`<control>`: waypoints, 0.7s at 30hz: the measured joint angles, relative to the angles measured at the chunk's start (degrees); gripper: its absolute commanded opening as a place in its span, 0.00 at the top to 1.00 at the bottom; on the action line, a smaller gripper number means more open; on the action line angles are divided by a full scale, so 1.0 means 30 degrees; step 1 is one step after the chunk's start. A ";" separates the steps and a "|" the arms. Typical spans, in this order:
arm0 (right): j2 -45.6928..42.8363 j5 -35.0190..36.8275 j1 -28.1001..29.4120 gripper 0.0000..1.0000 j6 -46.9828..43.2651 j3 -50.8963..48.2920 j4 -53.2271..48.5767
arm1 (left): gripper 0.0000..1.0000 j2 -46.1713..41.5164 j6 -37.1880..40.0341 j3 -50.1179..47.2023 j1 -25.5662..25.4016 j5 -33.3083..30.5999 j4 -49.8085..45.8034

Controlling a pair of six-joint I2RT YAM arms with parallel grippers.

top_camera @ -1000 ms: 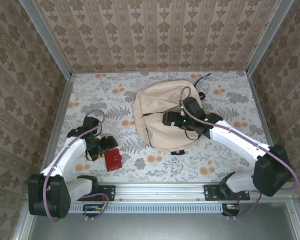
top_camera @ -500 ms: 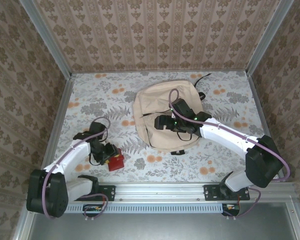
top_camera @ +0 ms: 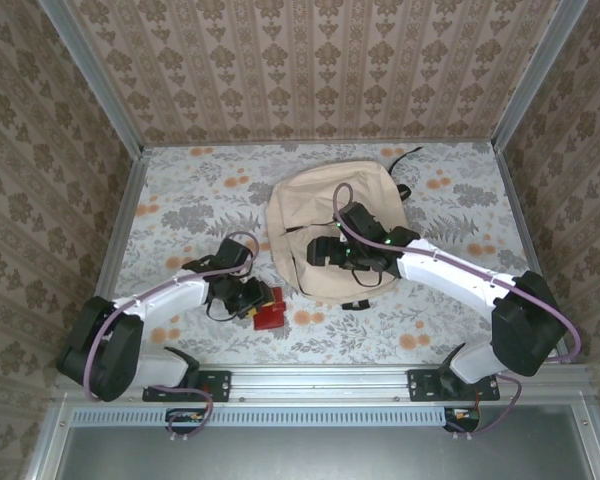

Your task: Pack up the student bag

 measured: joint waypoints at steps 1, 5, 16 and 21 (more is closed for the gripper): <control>-0.0036 0.0066 0.0313 0.13 0.0066 -0.0007 -0.0138 | 0.55 0.0015 -0.0007 0.0044 -0.0051 0.0109 0.0197; -0.0058 0.0299 0.2069 0.19 0.0437 0.0000 -0.0721 | 0.52 -0.0612 0.0109 0.0240 -0.0073 0.0124 0.0117; 0.2914 0.0481 0.5100 0.43 0.2696 0.0488 -0.0590 | 0.50 -0.3555 0.1974 -0.0758 0.2841 0.0131 -0.1166; 0.5173 -0.0066 0.5246 0.45 0.3060 0.1647 -0.0532 | 0.50 -0.3679 0.2674 -0.1384 0.3067 0.0474 -0.1217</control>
